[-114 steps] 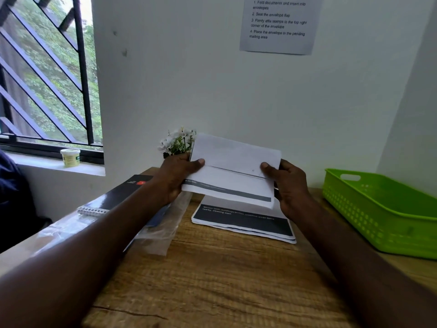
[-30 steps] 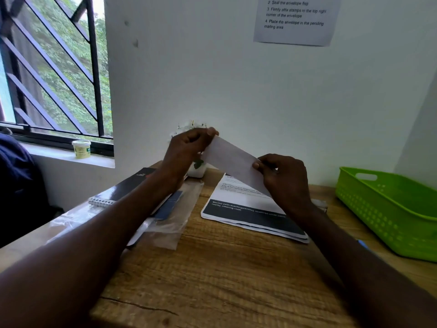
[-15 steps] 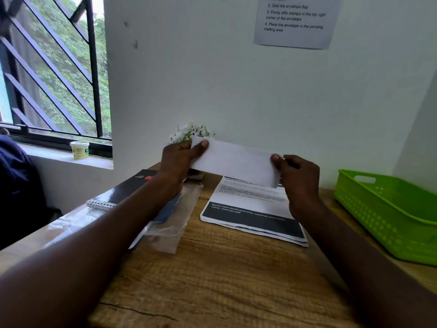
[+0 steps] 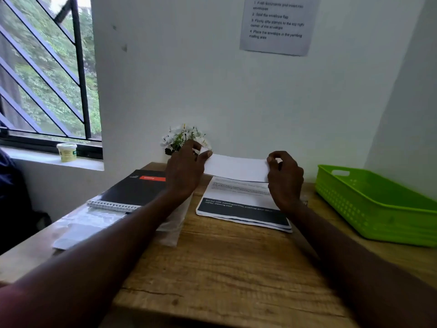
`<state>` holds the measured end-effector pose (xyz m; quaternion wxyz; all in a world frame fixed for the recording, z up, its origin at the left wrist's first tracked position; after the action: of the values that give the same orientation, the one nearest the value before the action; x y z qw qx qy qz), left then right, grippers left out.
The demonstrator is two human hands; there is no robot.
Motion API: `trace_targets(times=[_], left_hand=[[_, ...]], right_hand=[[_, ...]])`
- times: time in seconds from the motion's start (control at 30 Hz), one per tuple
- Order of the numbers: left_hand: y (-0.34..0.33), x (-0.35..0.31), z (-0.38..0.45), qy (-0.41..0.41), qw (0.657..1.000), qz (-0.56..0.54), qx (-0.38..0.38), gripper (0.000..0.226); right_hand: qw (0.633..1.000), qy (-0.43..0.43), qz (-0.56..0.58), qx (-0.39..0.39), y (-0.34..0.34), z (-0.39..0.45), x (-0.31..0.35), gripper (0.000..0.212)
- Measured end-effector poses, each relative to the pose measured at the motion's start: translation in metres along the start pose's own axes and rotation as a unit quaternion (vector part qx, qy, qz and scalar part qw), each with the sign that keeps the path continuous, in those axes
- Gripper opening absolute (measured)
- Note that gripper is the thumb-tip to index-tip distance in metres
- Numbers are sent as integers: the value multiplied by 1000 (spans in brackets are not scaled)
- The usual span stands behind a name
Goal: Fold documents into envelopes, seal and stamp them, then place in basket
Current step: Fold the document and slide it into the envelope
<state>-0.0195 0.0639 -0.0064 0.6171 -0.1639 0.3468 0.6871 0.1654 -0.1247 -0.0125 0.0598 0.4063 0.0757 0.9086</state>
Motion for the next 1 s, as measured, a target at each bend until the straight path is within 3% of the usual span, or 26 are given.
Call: trace_targets(times=[0.27, 0.43, 0.57, 0.67, 0.77, 0.9, 1.0], left_hand=[[25, -35, -27, 5, 1000, 22, 19, 25], [57, -66, -81, -48, 980, 142, 127, 18], [79, -82, -127, -106, 940, 263, 190, 21], [74, -97, -143, -154, 936, 232, 216, 28], [54, -101, -151, -148, 931, 169, 289, 41], [37, -86, -171, -123, 895, 159, 397, 43], [37, -79, -177, -127, 864, 196, 445, 49]], right_hand=[[989, -18, -112, 94, 44, 2, 39, 23], [966, 8, -184, 180, 97, -47, 47, 36], [937, 15, -251, 243, 130, -96, 36, 38], [899, 94, -346, 252, 132, -120, 36, 46], [915, 155, -265, 263, 119, -135, 56, 38], [866, 147, -262, 400, 95, -159, 56, 40], [833, 144, -292, 448, 92, -165, 49, 49]])
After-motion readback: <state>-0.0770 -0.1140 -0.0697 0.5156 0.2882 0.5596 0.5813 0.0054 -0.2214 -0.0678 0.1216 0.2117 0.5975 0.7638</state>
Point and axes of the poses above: each hand's wrist, its own z-axis towards the middle knuckle, its own y-axis out of the back of the hand, x = y × z, the point moved 5 cm from there along z, towards the middle knuckle, and after that the axes turned 4 degrees about -x, right-handed, at the moved point
